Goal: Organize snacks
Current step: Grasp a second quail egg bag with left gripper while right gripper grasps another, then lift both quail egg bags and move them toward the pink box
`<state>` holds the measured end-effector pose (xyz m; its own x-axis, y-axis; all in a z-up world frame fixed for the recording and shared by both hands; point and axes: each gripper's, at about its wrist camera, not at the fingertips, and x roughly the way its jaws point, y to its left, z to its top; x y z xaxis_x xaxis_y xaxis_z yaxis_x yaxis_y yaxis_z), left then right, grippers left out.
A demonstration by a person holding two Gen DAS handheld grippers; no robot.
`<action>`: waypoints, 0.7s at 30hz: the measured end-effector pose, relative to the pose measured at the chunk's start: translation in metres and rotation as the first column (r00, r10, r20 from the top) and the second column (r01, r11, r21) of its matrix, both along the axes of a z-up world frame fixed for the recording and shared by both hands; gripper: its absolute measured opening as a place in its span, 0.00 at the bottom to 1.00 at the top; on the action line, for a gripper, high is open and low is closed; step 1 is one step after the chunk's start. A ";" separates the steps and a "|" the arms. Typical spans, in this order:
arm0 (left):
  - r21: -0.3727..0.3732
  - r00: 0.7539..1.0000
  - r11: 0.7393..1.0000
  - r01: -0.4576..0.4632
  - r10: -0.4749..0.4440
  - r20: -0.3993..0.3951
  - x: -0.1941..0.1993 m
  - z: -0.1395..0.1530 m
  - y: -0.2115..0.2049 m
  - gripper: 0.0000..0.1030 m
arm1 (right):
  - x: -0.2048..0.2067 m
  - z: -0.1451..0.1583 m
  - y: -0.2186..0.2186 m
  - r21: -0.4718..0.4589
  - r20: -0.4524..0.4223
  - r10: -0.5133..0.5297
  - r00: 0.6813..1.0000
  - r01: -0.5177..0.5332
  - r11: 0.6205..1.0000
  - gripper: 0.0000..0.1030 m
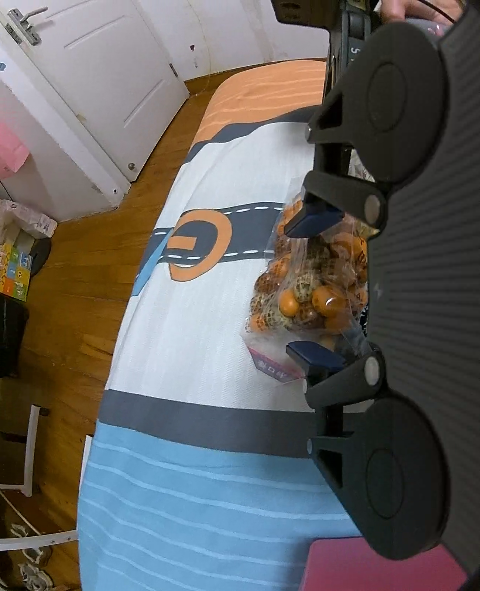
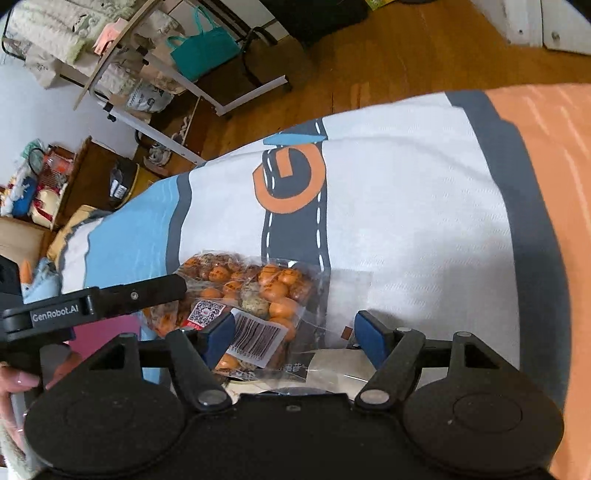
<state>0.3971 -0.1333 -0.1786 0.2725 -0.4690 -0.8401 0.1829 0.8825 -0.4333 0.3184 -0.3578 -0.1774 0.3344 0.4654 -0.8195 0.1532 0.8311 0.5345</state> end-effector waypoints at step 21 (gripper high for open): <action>-0.140 0.997 0.989 -0.046 0.054 0.054 -0.020 -0.001 0.013 0.70 | -0.013 0.005 0.024 0.039 0.093 -0.002 0.996 -0.001 0.999 0.40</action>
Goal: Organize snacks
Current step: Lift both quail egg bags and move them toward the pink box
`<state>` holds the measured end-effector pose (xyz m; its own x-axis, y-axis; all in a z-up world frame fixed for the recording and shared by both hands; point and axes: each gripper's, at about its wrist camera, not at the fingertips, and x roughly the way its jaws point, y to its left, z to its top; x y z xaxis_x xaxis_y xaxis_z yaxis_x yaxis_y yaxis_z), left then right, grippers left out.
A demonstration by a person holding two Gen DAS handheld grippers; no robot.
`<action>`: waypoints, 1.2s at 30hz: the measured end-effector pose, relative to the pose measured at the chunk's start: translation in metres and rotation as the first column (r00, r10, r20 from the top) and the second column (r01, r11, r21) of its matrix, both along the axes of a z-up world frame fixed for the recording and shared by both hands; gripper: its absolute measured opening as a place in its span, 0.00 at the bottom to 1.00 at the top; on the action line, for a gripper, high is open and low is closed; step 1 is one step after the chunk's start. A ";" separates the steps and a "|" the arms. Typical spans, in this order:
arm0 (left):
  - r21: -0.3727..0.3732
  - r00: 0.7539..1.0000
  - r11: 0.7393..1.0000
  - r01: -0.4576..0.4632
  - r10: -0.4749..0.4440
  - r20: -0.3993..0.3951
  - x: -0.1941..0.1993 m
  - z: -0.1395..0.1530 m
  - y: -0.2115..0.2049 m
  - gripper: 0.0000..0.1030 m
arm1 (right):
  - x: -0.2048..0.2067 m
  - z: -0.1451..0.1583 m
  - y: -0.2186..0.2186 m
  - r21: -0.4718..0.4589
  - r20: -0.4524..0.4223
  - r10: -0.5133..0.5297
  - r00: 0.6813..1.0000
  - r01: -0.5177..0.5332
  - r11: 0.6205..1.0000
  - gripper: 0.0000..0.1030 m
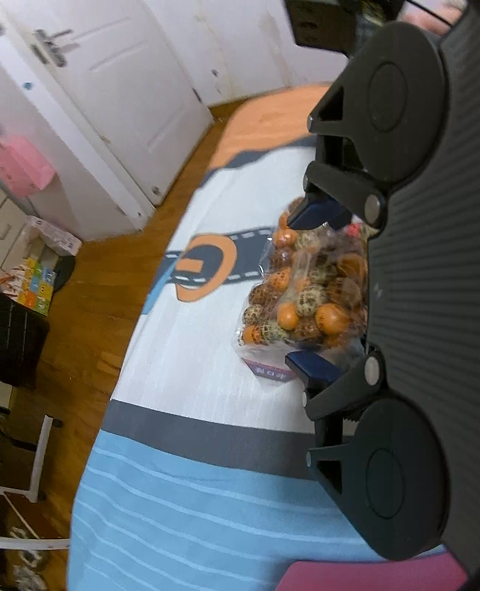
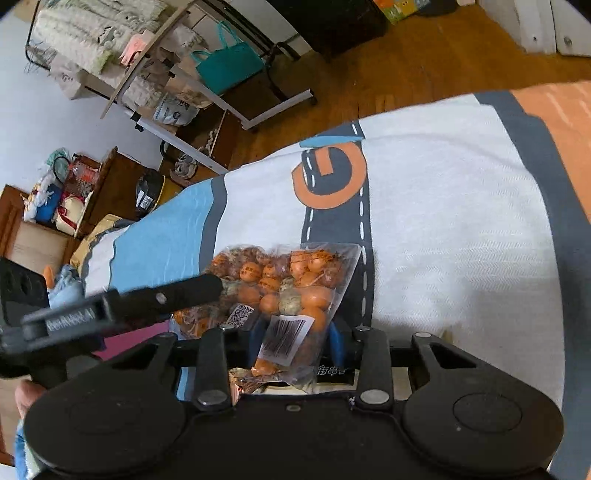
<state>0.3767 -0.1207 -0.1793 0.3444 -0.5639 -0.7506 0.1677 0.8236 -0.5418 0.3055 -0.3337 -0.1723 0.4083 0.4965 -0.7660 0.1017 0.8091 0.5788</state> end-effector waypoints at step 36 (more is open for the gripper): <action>0.088 0.984 0.981 0.174 -0.176 0.024 -0.119 0.061 0.044 0.69 | -0.103 0.086 0.061 -0.086 0.033 0.097 0.995 -0.094 0.992 0.26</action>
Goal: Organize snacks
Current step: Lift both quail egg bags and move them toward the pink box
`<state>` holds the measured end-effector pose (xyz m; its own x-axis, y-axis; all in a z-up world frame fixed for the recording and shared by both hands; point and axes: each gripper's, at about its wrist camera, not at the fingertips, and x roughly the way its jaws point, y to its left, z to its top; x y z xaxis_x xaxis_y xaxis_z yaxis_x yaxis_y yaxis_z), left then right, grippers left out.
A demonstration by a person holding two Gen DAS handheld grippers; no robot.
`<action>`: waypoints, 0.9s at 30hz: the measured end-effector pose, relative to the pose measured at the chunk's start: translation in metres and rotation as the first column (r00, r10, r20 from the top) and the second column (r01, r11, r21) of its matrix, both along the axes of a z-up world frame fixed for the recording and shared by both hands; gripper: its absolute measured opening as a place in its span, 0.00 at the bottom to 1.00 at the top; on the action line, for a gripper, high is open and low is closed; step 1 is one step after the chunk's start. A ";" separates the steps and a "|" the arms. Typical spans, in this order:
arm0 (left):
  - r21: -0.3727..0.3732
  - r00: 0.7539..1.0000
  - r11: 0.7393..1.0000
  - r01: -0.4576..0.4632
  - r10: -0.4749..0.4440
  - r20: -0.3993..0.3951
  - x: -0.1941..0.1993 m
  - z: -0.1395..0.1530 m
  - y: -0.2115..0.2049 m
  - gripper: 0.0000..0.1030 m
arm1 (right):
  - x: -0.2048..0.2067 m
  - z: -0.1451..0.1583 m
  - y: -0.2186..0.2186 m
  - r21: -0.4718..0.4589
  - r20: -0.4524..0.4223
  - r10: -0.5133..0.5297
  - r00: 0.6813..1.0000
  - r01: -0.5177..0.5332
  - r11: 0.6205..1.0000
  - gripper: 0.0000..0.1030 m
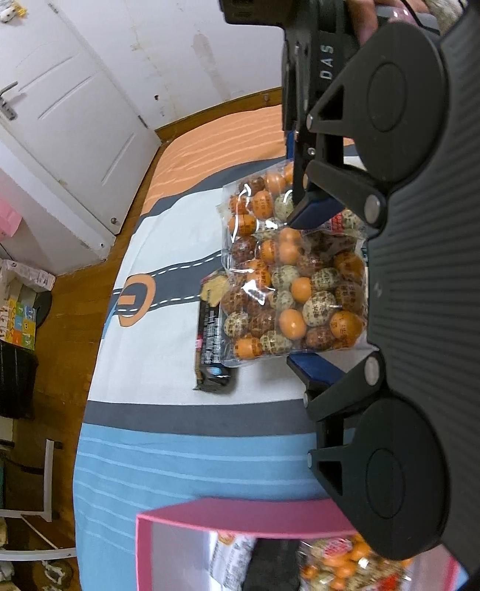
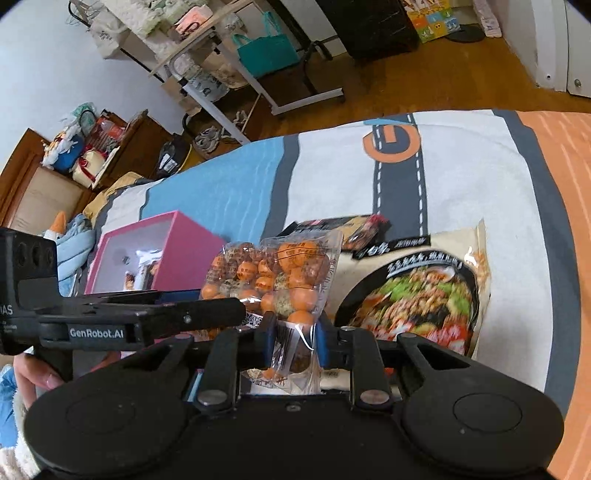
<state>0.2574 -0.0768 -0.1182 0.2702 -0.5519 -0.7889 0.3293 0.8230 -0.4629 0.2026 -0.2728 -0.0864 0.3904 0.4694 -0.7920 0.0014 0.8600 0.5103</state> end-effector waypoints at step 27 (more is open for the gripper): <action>0.138 0.988 0.982 -0.131 0.119 0.097 -0.123 0.084 0.138 0.70 | -0.060 0.056 0.136 0.087 0.068 0.269 0.961 -0.274 0.958 0.24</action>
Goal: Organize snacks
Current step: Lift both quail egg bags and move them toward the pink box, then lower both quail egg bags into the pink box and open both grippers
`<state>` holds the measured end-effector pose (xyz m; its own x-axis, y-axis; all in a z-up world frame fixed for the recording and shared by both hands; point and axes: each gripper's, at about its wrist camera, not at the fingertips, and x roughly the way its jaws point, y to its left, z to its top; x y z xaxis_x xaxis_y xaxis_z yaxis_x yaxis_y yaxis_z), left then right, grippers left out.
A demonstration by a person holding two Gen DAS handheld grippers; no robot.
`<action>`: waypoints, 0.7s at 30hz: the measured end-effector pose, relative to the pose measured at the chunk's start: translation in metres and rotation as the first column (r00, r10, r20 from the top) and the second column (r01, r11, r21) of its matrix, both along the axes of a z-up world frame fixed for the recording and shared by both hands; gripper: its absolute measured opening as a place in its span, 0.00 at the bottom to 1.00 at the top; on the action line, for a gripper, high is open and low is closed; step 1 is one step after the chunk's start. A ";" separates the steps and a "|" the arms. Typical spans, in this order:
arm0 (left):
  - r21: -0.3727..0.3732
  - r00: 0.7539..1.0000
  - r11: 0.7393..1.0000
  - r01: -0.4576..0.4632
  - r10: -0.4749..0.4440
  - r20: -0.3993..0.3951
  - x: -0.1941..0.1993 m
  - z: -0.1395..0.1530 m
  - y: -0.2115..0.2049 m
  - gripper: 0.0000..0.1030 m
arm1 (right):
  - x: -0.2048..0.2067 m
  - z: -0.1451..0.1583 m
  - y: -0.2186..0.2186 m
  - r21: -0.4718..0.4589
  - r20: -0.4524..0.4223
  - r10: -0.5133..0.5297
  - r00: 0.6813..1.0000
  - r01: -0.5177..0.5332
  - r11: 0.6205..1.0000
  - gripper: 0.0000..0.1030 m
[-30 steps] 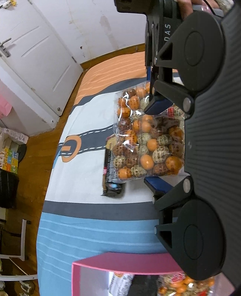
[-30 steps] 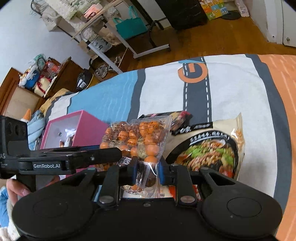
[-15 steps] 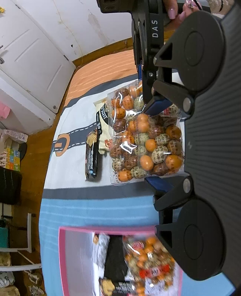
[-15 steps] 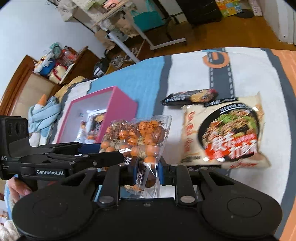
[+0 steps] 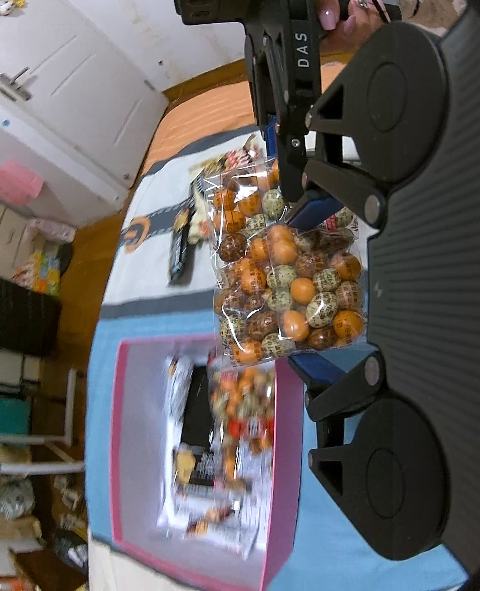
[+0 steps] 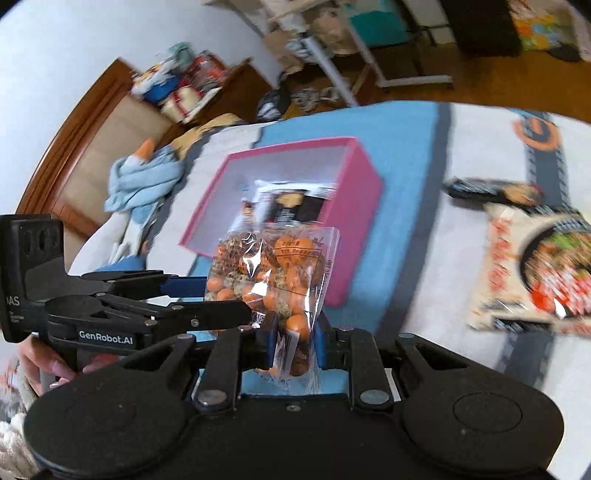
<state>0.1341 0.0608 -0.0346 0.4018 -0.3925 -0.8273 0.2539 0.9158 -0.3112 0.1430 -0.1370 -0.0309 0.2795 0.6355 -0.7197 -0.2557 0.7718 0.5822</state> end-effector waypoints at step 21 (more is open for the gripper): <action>-0.026 0.945 0.946 -0.322 0.323 0.052 0.116 -0.054 0.104 0.68 | 0.137 -0.041 0.109 -0.047 0.064 0.096 0.993 -0.093 0.995 0.24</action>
